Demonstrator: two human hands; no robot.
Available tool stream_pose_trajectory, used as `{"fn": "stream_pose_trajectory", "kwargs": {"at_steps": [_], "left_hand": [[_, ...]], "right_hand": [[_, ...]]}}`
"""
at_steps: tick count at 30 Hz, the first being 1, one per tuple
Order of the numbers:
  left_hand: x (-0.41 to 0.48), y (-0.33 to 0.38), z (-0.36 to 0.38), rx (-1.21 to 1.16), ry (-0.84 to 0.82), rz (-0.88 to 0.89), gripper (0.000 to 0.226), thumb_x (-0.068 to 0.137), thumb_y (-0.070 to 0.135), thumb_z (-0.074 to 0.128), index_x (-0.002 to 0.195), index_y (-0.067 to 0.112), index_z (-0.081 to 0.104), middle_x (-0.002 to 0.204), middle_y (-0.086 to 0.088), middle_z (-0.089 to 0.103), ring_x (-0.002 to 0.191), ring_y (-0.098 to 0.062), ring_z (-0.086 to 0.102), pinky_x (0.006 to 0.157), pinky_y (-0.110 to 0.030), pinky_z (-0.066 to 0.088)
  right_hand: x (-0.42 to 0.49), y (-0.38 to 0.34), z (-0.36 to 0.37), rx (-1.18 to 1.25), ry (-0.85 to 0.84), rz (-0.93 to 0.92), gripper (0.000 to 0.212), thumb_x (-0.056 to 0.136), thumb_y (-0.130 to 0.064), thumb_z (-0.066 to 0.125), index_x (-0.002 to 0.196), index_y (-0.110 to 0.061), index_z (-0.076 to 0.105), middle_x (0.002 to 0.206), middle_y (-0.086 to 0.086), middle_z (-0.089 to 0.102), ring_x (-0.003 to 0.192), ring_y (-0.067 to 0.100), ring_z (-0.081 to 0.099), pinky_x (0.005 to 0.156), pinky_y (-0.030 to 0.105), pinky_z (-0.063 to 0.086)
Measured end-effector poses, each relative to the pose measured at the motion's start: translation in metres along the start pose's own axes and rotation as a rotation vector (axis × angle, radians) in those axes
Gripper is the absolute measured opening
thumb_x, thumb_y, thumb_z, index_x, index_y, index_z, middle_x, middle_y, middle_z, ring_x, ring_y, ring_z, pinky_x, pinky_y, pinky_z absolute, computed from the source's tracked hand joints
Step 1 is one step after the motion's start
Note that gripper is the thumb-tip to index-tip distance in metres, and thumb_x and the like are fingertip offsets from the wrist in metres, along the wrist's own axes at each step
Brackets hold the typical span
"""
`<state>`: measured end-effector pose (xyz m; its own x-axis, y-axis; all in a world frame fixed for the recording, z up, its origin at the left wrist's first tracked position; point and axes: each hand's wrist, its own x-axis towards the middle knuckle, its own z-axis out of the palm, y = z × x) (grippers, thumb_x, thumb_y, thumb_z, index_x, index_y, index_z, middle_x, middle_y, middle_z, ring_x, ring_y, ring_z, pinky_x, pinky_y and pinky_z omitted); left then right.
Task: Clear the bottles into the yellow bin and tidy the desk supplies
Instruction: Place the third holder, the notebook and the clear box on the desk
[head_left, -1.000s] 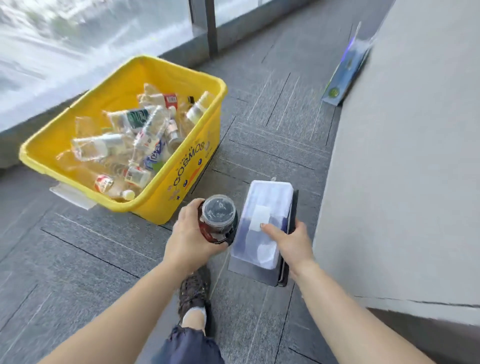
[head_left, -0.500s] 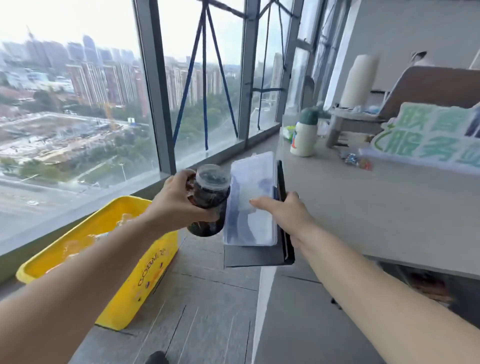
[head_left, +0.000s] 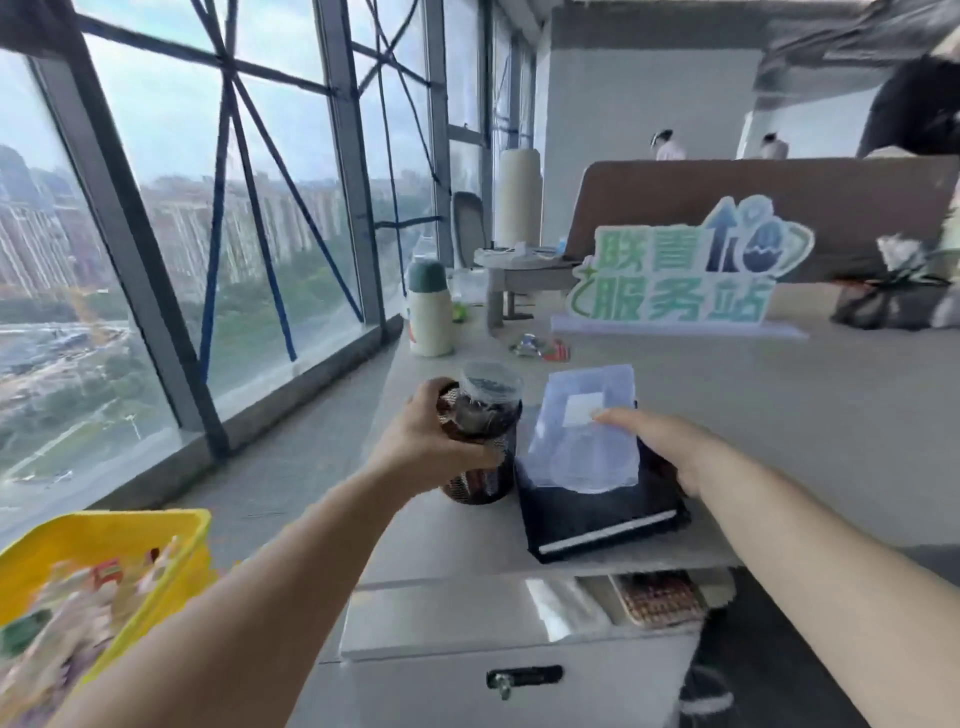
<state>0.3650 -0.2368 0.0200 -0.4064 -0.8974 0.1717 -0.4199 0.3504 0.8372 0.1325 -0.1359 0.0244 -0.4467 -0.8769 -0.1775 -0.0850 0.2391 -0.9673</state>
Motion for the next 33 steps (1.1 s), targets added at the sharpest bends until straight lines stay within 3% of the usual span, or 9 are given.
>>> {"fn": "stream_pose_trajectory", "kwargs": {"at_steps": [2,5,9,13,16,18,22,26,33], "left_hand": [[0.014,-0.006,0.025,-0.107,-0.002,-0.001,0.087,0.044,0.035,0.088,0.119,0.036,0.043,0.102,0.015,0.061,0.091,-0.005,0.063,0.075,-0.026,0.055],[0.031,-0.011,0.055,-0.196,0.017,0.003,0.086,0.039,0.045,0.084,0.115,0.041,0.044,0.103,0.015,0.065,0.093,0.0,0.063,0.08,-0.029,0.054],[0.038,-0.013,0.084,-0.212,0.022,0.026,0.066,0.048,0.053,0.08,0.104,0.047,0.046,0.104,0.022,0.065,0.091,0.014,0.058,0.085,-0.025,0.051],[0.042,-0.018,0.102,-0.132,0.031,0.027,0.075,0.047,0.07,0.074,0.113,0.052,0.042,0.11,0.031,0.061,0.108,0.004,0.058,0.099,-0.039,0.046],[0.04,-0.013,0.109,-0.098,0.057,0.01,0.071,0.047,0.074,0.071,0.108,0.056,0.041,0.109,0.029,0.063,0.108,0.0,0.059,0.099,-0.042,0.046],[0.037,-0.005,0.116,-0.087,0.069,-0.005,0.068,0.048,0.074,0.07,0.107,0.056,0.04,0.109,0.027,0.063,0.108,-0.001,0.059,0.1,-0.042,0.046],[0.027,0.015,0.141,-0.049,0.083,-0.008,0.069,0.051,0.074,0.066,0.11,0.054,0.036,0.114,0.021,0.062,0.106,-0.005,0.06,0.1,-0.04,0.045],[0.024,0.031,0.171,-0.083,0.096,-0.009,0.076,0.05,0.073,0.07,0.115,0.049,0.038,0.115,0.02,0.062,0.106,-0.004,0.06,0.099,-0.04,0.046],[0.01,0.081,0.236,-0.143,0.14,-0.047,0.073,0.063,0.046,0.083,0.121,0.033,0.041,0.112,0.012,0.061,0.104,-0.009,0.059,0.096,-0.036,0.047]], "right_hand": [[0.015,0.009,-0.024,-0.017,0.018,-0.036,0.012,0.087,-0.03,0.066,0.089,-0.018,0.065,0.089,-0.006,0.065,0.073,0.004,0.055,0.055,0.01,0.043],[0.034,0.02,-0.046,-0.083,0.055,-0.062,0.021,0.084,-0.034,0.068,0.099,-0.02,0.071,0.096,-0.003,0.073,0.084,0.009,0.065,0.071,0.022,0.045],[0.046,0.029,-0.065,-0.112,0.121,-0.137,0.019,0.086,-0.033,0.065,0.095,-0.018,0.072,0.094,-0.005,0.073,0.086,0.009,0.067,0.072,0.022,0.048],[0.053,0.038,-0.082,-0.116,0.129,-0.162,0.032,0.087,-0.039,0.062,0.097,-0.011,0.072,0.101,0.003,0.073,0.097,0.018,0.067,0.081,0.028,0.047],[0.056,0.046,-0.091,-0.127,0.137,-0.188,0.045,0.085,-0.044,0.061,0.098,-0.002,0.068,0.096,0.003,0.072,0.089,0.022,0.065,0.074,0.03,0.043],[0.057,0.05,-0.098,-0.136,0.146,-0.214,0.053,0.084,-0.047,0.061,0.096,0.004,0.063,0.085,0.001,0.065,0.078,0.019,0.057,0.069,0.031,0.038],[0.057,0.059,-0.122,-0.133,0.183,-0.23,0.052,0.083,-0.048,0.06,0.092,0.004,0.062,0.083,0.001,0.064,0.077,0.017,0.056,0.068,0.031,0.039],[0.054,0.065,-0.156,-0.146,0.197,-0.234,0.071,0.065,-0.06,0.056,0.091,0.005,0.061,0.081,0.0,0.063,0.077,0.017,0.057,0.069,0.031,0.039],[0.049,0.08,-0.232,-0.178,0.19,-0.23,0.07,0.065,-0.059,0.055,0.093,0.005,0.063,0.084,0.005,0.07,0.076,0.016,0.058,0.068,0.03,0.039]]}}
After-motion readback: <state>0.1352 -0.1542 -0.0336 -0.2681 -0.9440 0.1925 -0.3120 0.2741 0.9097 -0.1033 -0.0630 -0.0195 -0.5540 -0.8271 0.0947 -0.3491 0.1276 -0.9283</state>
